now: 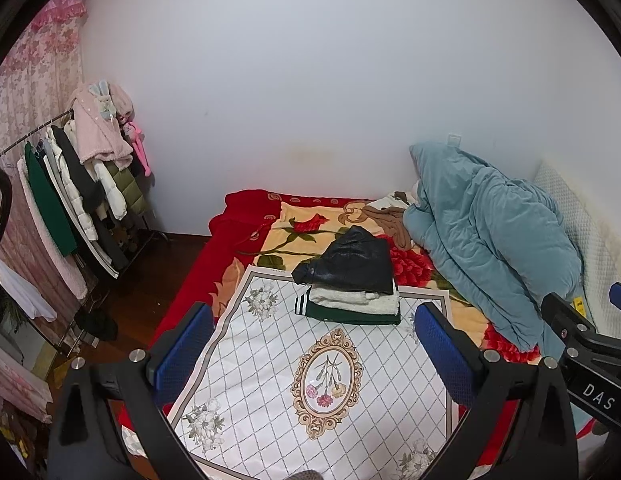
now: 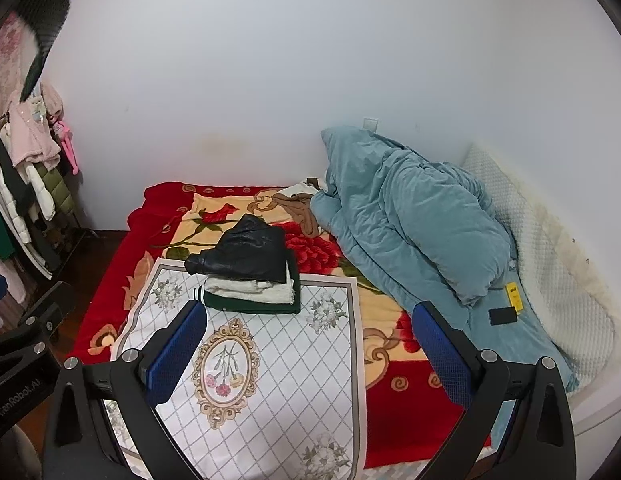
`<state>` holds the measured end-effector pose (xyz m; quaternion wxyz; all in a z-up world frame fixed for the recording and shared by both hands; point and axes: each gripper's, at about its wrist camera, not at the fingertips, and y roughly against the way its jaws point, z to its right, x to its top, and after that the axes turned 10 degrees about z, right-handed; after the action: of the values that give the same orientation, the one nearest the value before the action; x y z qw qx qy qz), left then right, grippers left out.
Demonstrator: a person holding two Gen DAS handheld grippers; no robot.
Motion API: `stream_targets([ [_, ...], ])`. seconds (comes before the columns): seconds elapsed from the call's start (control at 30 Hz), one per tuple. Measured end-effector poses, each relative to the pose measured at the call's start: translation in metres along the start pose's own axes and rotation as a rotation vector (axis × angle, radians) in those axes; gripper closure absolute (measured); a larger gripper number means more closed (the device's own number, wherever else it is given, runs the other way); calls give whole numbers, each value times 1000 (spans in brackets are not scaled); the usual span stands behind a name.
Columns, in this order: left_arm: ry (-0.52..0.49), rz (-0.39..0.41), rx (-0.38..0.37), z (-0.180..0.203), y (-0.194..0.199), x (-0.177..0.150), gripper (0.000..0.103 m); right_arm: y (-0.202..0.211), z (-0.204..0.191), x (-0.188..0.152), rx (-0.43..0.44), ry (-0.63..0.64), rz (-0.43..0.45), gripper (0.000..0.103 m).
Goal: Fold large clothes
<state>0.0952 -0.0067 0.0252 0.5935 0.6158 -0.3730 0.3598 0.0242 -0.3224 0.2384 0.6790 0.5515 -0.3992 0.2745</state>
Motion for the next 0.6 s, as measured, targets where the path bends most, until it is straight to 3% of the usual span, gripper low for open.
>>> stream_targets([
  [0.6, -3, 3, 2, -9, 6, 1, 0, -4, 0, 4, 10, 11, 4, 0],
])
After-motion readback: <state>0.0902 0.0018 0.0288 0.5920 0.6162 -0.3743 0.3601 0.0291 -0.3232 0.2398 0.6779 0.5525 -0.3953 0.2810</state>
